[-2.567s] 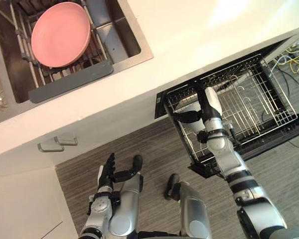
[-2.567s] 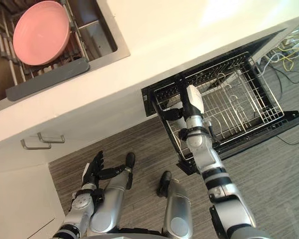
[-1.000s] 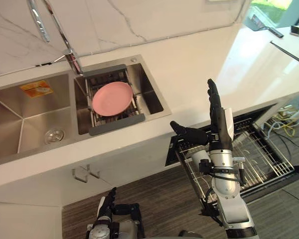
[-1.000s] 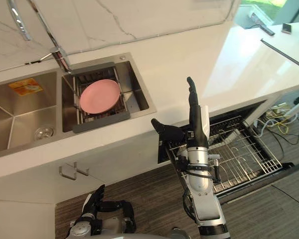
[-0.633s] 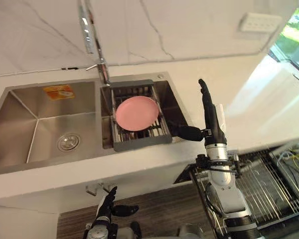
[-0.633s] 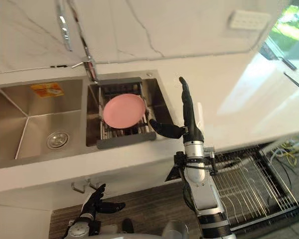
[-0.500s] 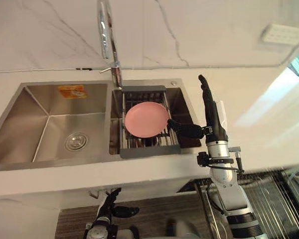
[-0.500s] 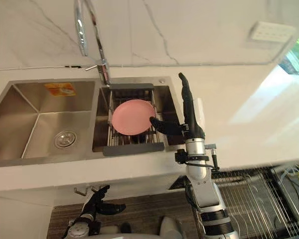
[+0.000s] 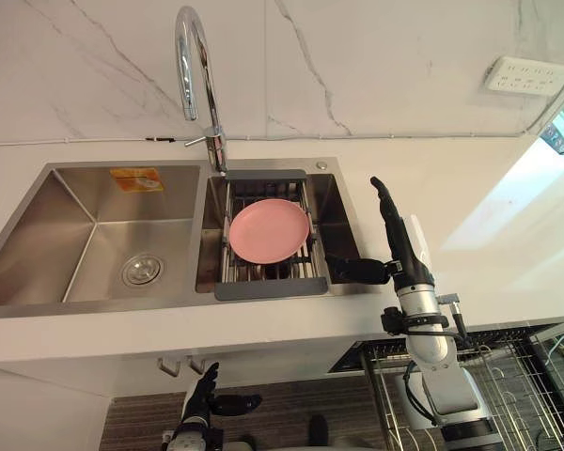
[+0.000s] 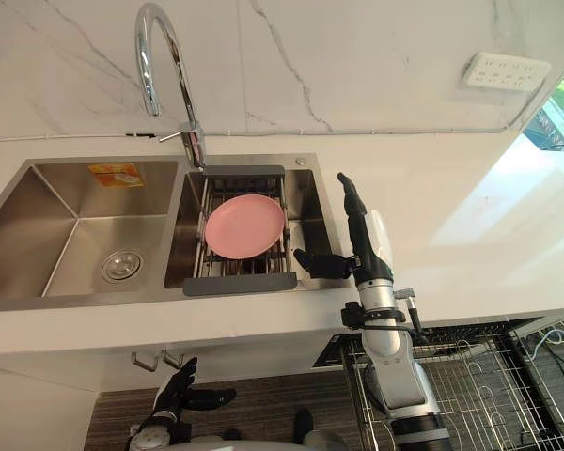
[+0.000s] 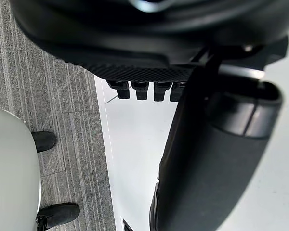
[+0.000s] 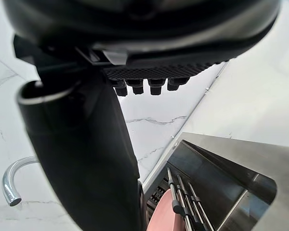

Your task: Walk over to the sink, pick up the cup, carry it to the dishwasher, place the cup inside the dishwasher, then close the dishwasher door

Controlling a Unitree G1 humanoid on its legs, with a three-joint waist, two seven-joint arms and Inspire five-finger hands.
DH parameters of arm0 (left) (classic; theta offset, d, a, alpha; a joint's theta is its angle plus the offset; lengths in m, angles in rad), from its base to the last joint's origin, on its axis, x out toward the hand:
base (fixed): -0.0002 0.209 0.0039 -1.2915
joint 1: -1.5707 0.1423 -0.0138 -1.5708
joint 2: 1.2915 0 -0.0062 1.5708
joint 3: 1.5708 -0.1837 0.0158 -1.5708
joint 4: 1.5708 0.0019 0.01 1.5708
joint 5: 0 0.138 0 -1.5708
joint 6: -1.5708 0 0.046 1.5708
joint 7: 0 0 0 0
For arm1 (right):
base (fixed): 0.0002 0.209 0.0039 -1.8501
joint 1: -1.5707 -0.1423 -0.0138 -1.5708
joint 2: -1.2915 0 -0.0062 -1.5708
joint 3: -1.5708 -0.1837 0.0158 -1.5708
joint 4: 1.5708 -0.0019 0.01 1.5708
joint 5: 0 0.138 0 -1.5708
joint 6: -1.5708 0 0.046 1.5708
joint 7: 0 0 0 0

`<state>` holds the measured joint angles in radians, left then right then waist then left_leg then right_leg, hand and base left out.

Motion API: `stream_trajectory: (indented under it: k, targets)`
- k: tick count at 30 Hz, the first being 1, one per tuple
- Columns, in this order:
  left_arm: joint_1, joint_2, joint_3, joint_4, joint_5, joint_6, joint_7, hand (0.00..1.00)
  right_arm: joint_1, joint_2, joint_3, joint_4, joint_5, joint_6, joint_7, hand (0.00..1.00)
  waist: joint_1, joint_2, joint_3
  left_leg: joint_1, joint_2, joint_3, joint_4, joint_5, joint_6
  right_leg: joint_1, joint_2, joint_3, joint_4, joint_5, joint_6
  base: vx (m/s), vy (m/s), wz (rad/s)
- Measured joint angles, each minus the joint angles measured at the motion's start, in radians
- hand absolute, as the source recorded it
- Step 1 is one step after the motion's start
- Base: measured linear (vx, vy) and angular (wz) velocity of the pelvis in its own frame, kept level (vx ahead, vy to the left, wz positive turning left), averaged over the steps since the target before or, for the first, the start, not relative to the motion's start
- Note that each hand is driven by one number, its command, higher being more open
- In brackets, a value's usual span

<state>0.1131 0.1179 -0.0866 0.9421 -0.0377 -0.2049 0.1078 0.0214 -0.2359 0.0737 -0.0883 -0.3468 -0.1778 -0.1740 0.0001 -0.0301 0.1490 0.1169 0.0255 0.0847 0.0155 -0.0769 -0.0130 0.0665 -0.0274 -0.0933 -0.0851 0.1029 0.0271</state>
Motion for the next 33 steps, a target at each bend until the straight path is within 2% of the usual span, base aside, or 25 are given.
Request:
stream_trajectory:
  k: [9,17,28,33]
  targets:
    - [0.000,-0.008,0.003,0.005,0.000,0.001,0.001,1.00,0.064,0.026,-0.010,0.000,-0.001,0.000,-0.001,1.00,-0.005,0.013,-0.003,0.005,0.007,0.022,-0.001,-0.003,-0.004,-0.003,0.002,0.013,-0.001,0.000,0.000,0.00,0.000,-0.05]
    - [0.003,-0.021,0.032,0.026,-0.001,0.004,0.005,1.00,0.153,0.118,-0.116,-0.028,-0.011,0.053,-0.054,1.00,-0.023,0.029,-0.005,0.012,0.020,0.061,-0.010,-0.004,-0.007,-0.005,0.008,0.007,0.000,0.000,0.000,-0.02,-0.004,-0.06]
    - [0.002,-0.027,0.041,0.029,-0.002,0.004,0.013,1.00,0.135,0.116,-0.124,-0.094,-0.040,0.052,-0.060,1.00,-0.012,0.028,-0.006,0.020,0.019,0.032,-0.026,0.002,-0.011,0.012,0.003,-0.059,0.000,-0.008,0.004,-0.03,-0.003,0.09]
    - [0.002,-0.027,0.042,0.029,-0.003,0.004,0.011,1.00,0.113,0.073,-0.093,-0.093,-0.039,0.052,-0.041,1.00,-0.010,0.027,-0.006,0.021,0.019,0.031,-0.032,0.003,-0.011,0.011,0.002,-0.077,0.000,-0.008,0.003,0.00,0.000,0.00]
